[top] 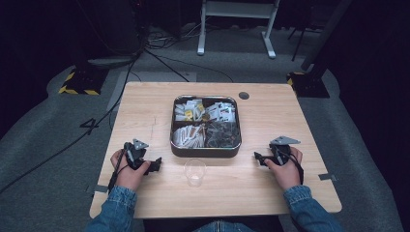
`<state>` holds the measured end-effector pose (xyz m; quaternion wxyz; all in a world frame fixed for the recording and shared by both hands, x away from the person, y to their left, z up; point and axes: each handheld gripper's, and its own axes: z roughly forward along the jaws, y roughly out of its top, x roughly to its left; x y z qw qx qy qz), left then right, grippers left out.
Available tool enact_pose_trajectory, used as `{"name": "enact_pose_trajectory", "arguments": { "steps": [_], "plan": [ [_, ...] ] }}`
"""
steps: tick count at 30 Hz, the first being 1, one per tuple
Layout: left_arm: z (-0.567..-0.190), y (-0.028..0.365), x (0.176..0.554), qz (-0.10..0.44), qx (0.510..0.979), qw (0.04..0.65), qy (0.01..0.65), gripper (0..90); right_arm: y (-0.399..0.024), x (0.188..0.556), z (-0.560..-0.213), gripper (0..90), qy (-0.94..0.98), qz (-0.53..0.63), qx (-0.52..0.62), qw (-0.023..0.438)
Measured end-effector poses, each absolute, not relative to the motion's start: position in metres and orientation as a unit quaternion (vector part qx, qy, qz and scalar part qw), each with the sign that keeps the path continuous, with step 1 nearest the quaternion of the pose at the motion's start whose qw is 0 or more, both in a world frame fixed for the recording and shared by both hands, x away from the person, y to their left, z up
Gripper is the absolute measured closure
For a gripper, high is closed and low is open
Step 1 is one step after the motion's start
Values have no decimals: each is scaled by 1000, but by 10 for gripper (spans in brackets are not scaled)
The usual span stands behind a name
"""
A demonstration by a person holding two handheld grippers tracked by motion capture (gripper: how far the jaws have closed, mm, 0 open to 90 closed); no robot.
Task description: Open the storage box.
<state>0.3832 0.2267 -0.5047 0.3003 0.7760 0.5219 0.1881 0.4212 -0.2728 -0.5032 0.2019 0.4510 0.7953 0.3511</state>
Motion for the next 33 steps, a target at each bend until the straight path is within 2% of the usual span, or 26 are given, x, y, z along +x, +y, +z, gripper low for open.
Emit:
{"name": "enact_pose_trajectory", "arguments": {
  "steps": [13, 16, 20, 33],
  "plan": [
    [-505, 228, 385, 186, 776, 300, 522, 1, -273, 420, -503, 212, 795, 353, 450, 202],
    [-505, 228, 385, 188, 775, 300, 523, 2, -273, 418, -503, 246, 792, 355, 454, 203],
    [-505, 228, 385, 185, 777, 301, 520, 2, -280, 415, -499, 335, 791, 365, 457, 180],
    [-505, 226, 386, 190, 771, 300, 528, 1, -283, 406, -468, 351, 784, 391, 448, 179]
  ]
}}
